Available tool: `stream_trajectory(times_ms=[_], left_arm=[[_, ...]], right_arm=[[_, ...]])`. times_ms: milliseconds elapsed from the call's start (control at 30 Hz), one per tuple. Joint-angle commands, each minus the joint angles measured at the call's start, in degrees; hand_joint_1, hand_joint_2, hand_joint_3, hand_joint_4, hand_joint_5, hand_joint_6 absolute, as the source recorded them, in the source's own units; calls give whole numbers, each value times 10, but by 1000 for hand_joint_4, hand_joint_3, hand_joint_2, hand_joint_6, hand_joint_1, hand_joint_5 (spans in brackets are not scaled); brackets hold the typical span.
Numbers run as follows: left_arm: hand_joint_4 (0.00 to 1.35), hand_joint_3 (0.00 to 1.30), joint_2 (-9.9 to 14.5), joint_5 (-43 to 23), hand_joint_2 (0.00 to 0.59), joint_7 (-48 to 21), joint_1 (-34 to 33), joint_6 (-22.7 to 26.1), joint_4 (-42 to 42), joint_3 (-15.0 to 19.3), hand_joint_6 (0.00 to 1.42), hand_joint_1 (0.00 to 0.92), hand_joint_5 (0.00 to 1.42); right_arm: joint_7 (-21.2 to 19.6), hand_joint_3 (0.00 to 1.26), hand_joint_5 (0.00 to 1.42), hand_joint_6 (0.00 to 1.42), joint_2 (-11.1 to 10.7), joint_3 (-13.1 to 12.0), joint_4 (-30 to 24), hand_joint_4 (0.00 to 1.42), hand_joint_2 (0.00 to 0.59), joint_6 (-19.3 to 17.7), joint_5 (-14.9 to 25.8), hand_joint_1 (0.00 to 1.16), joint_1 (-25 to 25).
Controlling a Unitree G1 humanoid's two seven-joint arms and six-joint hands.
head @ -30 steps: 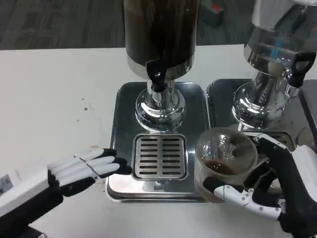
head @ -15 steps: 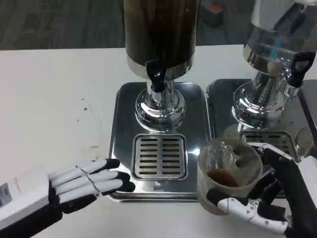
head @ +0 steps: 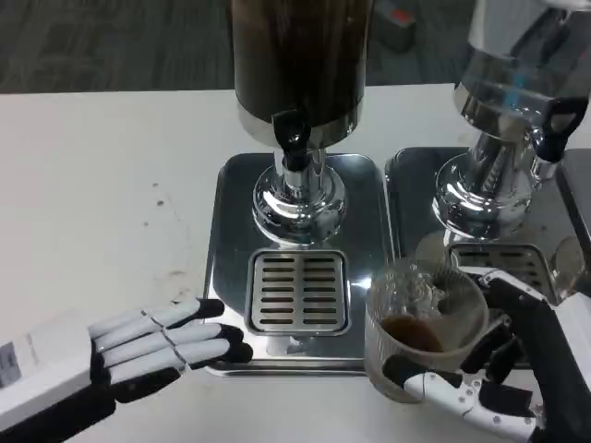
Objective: Grasp the cup under the faucet to collect the drink, then remove the cup.
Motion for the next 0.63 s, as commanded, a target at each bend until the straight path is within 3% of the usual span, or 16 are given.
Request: stream_trajectory(times_ms=[33,633], left_arm=[[0,153,11,8,83,14,4,3,-6,3,105,0,31],[0,156,11,5,94,21,14,21,-12,-2,105,0,33]], right_arm=[[-4,600,823,915,3,-1,-20,636,220,-18,-1,790,-1],[-4,601,833,915,4,-4,-19,644,220,-21,2,794,-4]])
